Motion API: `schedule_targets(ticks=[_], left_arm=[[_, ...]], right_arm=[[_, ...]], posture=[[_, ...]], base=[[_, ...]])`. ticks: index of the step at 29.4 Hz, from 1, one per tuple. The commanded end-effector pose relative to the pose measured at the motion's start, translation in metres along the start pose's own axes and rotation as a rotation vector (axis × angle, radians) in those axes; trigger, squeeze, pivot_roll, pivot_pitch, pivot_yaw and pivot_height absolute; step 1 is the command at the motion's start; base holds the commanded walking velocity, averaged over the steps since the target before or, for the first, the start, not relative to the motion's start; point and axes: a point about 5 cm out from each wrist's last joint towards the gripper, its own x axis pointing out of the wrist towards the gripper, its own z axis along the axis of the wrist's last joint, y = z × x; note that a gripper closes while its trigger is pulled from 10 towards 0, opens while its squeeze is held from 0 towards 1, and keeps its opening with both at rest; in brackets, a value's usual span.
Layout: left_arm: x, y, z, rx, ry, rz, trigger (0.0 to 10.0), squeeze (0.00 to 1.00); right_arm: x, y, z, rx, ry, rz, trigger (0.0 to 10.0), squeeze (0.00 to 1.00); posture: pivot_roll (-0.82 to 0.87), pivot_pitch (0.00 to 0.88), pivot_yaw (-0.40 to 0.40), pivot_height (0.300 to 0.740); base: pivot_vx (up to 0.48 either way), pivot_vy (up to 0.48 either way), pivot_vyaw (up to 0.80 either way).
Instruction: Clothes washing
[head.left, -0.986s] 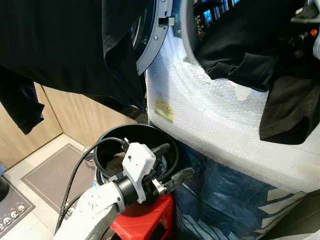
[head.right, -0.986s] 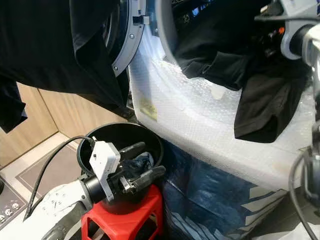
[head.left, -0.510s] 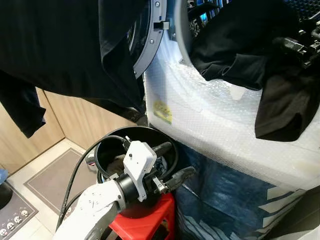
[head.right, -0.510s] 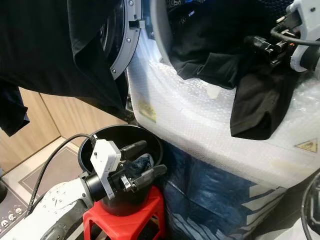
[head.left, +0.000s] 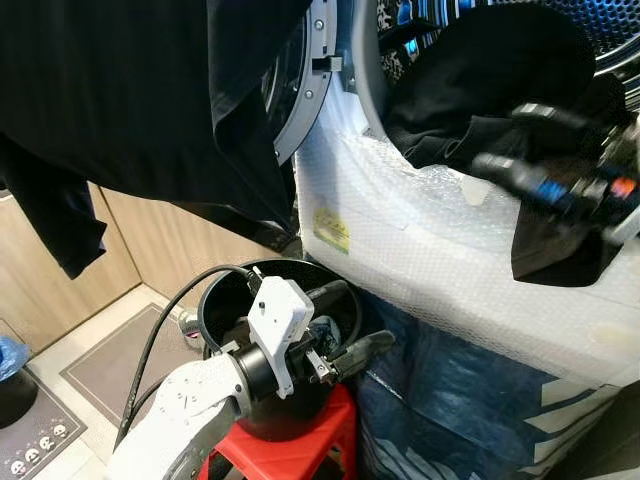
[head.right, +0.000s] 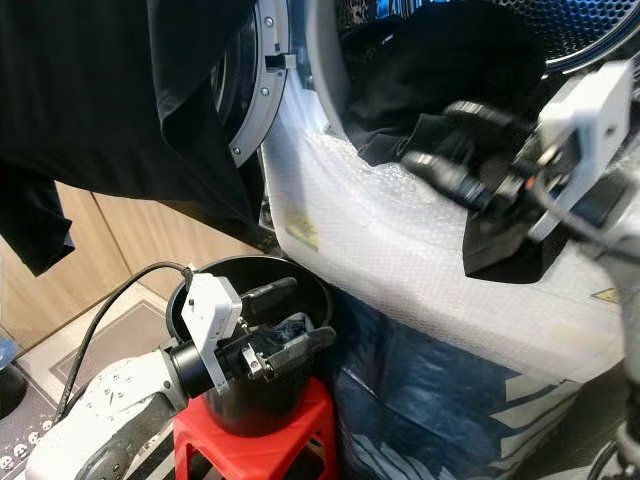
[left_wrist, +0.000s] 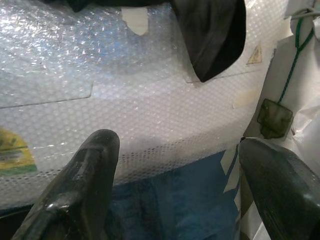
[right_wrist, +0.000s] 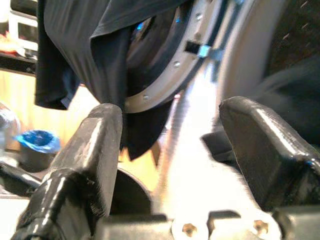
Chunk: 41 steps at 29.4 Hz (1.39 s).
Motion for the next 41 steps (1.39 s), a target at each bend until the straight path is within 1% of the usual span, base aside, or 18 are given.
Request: schedule_targets(ticks=[1, 4, 9, 11, 14, 16, 17, 19, 22, 27, 29, 30, 33, 35, 37, 41], left_arm=[[0.001, 0.002, -0.001, -0.002, 0.013, -0.003, 10.0, 0.0], [0.002, 0.001, -0.001, -0.003, 0.012, -0.003, 10.0, 0.0], [0.0, -0.001, -0.002, -0.007, 0.011, 0.007, 10.0, 0.0], [0.0, -0.001, -0.003, -0.009, 0.014, 0.011, 10.0, 0.0], [-0.001, -0.002, -0.002, -0.009, 0.013, 0.013, 10.0, 0.0], [-0.002, -0.002, -0.002, -0.01, 0.014, 0.019, 10.0, 0.0], [-0.002, -0.002, -0.002, -0.01, 0.014, 0.019, 10.0, 0.0], [-0.003, -0.002, -0.002, -0.011, 0.017, 0.025, 10.0, 0.0], [-0.003, -0.003, -0.002, -0.01, 0.016, 0.03, 10.0, 0.0], [-0.004, -0.004, -0.002, -0.008, 0.018, 0.037, 10.0, 0.0], [-0.004, -0.004, -0.002, -0.007, 0.02, 0.041, 10.0, 0.0], [-0.004, -0.004, -0.002, -0.007, 0.02, 0.041, 10.0, 0.0], [-0.005, -0.004, -0.002, -0.008, 0.021, 0.045, 10.0, 0.0], [-0.005, -0.004, -0.002, -0.008, 0.022, 0.045, 10.0, 0.0], [-0.006, -0.005, -0.004, -0.003, 0.032, 0.049, 10.0, 0.0], [-0.006, -0.006, -0.004, -0.006, 0.031, 0.053, 10.0, 0.0]], right_arm=[[0.007, 0.004, -0.001, 0.024, 0.022, 0.002, 10.0, 0.0], [0.015, 0.008, -0.007, 0.068, 0.041, -0.012, 10.0, 0.0], [0.038, 0.012, -0.018, 0.167, 0.088, -0.055, 10.0, 0.0], [0.044, 0.011, -0.02, 0.18, 0.096, -0.069, 10.0, 0.0], [0.049, 0.01, -0.02, 0.191, 0.101, -0.082, 10.0, 0.0], [0.055, 0.007, -0.018, 0.203, 0.094, -0.096, 10.0, 0.0], [0.055, 0.007, -0.018, 0.203, 0.094, -0.096, 10.0, 0.0], [0.061, 0.004, -0.016, 0.215, 0.096, -0.1, 10.0, 0.0], [0.066, 0.001, -0.013, 0.21, 0.092, -0.106, 10.0, 0.0], [0.08, -0.003, -0.015, 0.225, 0.119, -0.122, 10.0, 0.0], [0.087, -0.009, -0.021, 0.219, 0.177, -0.168, 10.0, 0.0], [0.087, -0.009, -0.021, 0.219, 0.177, -0.168, 10.0, 0.0], [0.091, -0.019, -0.028, 0.236, 0.252, -0.224, 10.0, 0.0], [0.092, -0.02, -0.029, 0.242, 0.264, -0.231, 10.0, 0.0], [0.089, -0.044, -0.036, 0.258, 0.328, -0.372, 10.0, 0.0], [0.081, -0.064, -0.041, 0.268, 0.381, -0.493, 10.0, 0.0]], posture=[[-0.06, 0.036, 0.01, 0.74], [-0.06, 0.036, 0.007, 0.74], [-0.05, 0.038, -0.006, 0.74], [-0.04, 0.038, -0.012, 0.74], [-0.04, 0.04, -0.015, 0.74], [-0.03, 0.041, -0.022, 0.74], [-0.03, 0.041, -0.022, 0.74], [-0.03, 0.041, -0.022, 0.74], [-0.02, 0.041, -0.031, 0.74], [-0.01, 0.039, -0.037, 0.74], [0.0, 0.039, -0.041, 0.74], [0.0, 0.039, -0.041, 0.74], [0.0, 0.043, -0.043, 0.74], [0.0, 0.043, -0.043, 0.74], [0.0, 0.046, -0.046, 0.74], [0.0, 0.052, -0.048, 0.74]], base=[[0.0, 0.0, 0.0], [0.0, 0.0, 0.0], [0.0, 0.0, 0.0], [0.0, 0.0, 0.0], [0.0, 0.0, 0.0], [0.0, 0.0, 0.0], [0.0, 0.0, 0.0], [0.0, 0.0, 0.0], [0.0, 0.0, 0.0], [0.0, 0.0, 0.0], [0.0, 0.0, 0.0], [0.0, 0.0, 0.0], [0.0, 0.0, 0.0], [0.0, 0.0, 0.0], [0.0, 0.0, 0.0], [0.0, 0.0, 0.0]])
